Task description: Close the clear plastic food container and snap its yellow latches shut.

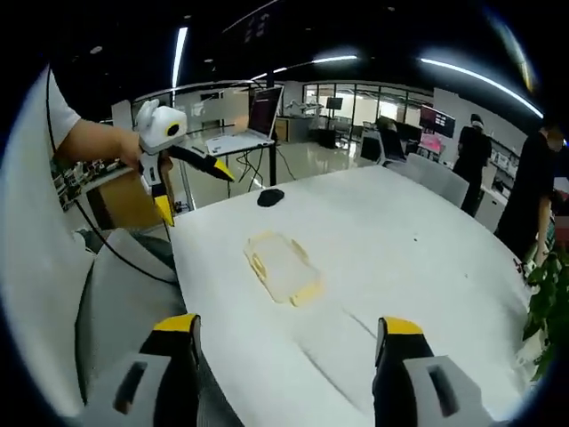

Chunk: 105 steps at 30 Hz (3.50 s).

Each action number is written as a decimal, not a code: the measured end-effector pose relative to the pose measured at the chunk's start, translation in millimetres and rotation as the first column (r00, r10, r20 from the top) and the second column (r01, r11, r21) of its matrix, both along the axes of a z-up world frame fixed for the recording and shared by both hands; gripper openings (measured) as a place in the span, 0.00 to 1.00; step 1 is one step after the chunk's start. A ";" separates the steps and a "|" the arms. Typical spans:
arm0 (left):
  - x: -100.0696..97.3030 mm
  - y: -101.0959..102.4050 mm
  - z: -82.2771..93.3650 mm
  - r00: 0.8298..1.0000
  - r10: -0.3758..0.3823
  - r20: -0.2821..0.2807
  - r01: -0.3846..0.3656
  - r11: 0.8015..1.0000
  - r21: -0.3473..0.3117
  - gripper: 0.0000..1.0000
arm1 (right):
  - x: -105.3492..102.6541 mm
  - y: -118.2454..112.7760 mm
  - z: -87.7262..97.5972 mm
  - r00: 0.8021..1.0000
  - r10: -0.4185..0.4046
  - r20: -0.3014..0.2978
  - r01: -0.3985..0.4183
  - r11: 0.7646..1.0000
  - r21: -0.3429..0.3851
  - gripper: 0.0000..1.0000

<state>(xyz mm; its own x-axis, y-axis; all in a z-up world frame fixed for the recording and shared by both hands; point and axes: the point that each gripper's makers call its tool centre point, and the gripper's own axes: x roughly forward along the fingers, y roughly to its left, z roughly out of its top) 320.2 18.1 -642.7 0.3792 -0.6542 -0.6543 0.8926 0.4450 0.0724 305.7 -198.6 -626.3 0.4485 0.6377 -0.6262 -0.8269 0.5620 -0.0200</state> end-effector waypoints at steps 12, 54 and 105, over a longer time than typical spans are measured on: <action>27.3 7.3 -13.7 0.997 -0.081 -0.009 0.082 0.996 0.044 0.82 | 23.4 18.9 -8.5 0.997 0.072 -0.012 -0.072 0.997 -0.028 0.76; 78.9 29.6 -88.5 0.909 -0.402 -0.114 0.417 0.877 0.239 0.58 | 78.0 66.8 -91.4 0.930 0.360 -0.079 -0.367 0.893 -0.261 0.51; 91.1 33.7 -159.3 0.832 -0.502 -0.235 0.554 0.751 0.359 0.38 | 98.2 84.5 -177.0 0.834 0.500 -0.232 -0.551 0.740 -0.385 0.38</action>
<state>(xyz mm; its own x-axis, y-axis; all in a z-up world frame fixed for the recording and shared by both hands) 411.3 51.7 -802.0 -0.0442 -0.4009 -0.9150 0.9893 -0.1450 0.0157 403.9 -114.1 -803.3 0.0360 0.4155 -0.9089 -0.9991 -0.0068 -0.0427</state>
